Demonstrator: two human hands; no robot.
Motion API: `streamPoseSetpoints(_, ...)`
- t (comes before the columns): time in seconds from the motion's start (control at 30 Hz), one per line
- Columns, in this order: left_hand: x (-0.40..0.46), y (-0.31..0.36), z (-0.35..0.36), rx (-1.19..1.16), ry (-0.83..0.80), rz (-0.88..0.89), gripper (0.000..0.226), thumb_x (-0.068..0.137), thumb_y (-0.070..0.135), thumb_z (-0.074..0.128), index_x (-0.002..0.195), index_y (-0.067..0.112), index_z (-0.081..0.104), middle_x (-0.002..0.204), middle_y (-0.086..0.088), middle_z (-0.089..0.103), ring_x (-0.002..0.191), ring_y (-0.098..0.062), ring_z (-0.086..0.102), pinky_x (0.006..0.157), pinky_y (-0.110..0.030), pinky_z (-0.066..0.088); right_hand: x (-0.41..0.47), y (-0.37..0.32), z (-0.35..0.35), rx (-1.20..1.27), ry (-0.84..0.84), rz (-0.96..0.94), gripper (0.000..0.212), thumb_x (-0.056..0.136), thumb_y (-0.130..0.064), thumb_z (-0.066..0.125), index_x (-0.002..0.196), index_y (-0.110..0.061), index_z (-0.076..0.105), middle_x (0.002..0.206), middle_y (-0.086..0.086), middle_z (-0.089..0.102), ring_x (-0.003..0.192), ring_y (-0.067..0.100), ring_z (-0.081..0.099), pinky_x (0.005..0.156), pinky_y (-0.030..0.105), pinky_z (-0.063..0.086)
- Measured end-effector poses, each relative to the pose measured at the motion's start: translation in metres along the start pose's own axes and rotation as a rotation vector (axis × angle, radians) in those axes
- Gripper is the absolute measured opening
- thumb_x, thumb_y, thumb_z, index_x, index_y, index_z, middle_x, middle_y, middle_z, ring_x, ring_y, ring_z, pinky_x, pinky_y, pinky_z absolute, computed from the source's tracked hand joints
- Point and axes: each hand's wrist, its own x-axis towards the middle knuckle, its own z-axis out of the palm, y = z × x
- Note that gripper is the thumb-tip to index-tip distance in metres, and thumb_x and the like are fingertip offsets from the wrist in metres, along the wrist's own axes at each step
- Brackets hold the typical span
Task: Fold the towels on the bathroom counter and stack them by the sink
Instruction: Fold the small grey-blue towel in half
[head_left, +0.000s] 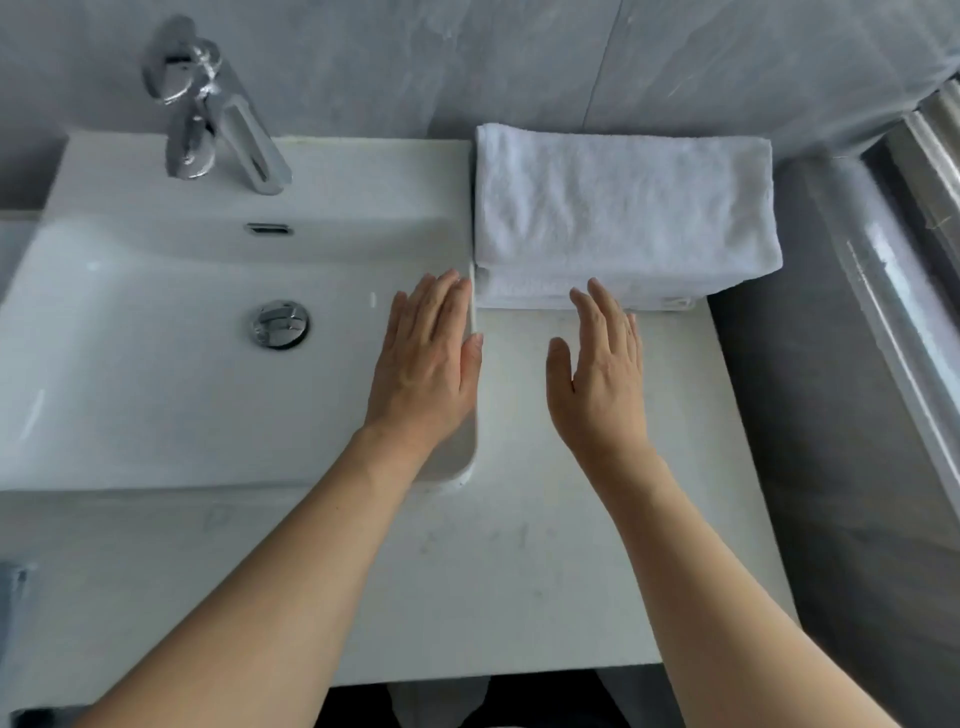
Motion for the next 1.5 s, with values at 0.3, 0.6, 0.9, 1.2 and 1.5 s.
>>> streamPoseSetpoints(0.3,-0.085,-0.097,-0.068,0.0,-0.055,0.029,0.049,0.101,0.018,0.045,0.146,-0.002,0.039,0.153,-0.017,0.039,0.145,-0.034,0.032,0.119,-0.051,0.02,-0.091,-0.12,0.06,0.061,0.051,0.1,0.048,0.093,-0.008,0.051,0.14,-0.001,0.044,0.15,0.014,0.039,0.139,0.029,0.035,0.114,0.05,0.026)
streamPoseSetpoints(0.6,-0.153,-0.168,-0.117,-0.063,0.054,-0.029,0.049,0.099,0.017,0.042,0.145,-0.001,0.041,0.149,-0.017,0.042,0.141,-0.032,0.037,0.121,-0.051,0.019,-0.139,-0.203,0.112,0.117,0.085,0.056,0.043,0.093,-0.008,0.051,0.135,-0.001,0.048,0.146,0.016,0.043,0.135,0.031,0.038,0.113,0.049,0.03)
streamPoseSetpoints(0.9,-0.22,-0.302,-0.175,-0.052,0.149,-0.006,0.036,0.094,0.014,0.047,0.126,0.002,0.058,0.125,-0.015,0.058,0.112,-0.034,0.054,0.098,-0.043,0.04,-0.213,-0.333,0.202,0.134,0.134,0.087,0.04,0.09,-0.012,0.05,0.129,-0.008,0.051,0.128,0.009,0.049,0.117,0.023,0.046,0.103,0.034,0.036)
streamPoseSetpoints(1.2,-0.288,-0.449,-0.206,0.088,-0.204,-0.267,0.037,0.078,0.006,0.057,0.115,0.007,0.065,0.115,-0.012,0.063,0.106,-0.039,0.055,0.094,-0.045,0.04,-0.256,-0.417,0.309,0.236,-0.479,0.486,0.05,0.096,-0.032,0.052,0.14,-0.011,0.04,0.133,0.009,0.049,0.118,0.027,0.05,0.097,0.033,0.037)
streamPoseSetpoints(1.5,-0.329,-0.503,-0.192,0.123,-0.26,-0.159,0.006,0.089,0.014,0.065,0.094,0.011,0.065,0.098,-0.006,0.063,0.088,-0.031,0.057,0.08,-0.043,0.044,-0.266,-0.434,0.336,0.147,-0.408,0.612,0.023,0.095,-0.019,0.051,0.114,-0.006,0.051,0.114,0.012,0.052,0.104,0.031,0.05,0.083,0.035,0.036)
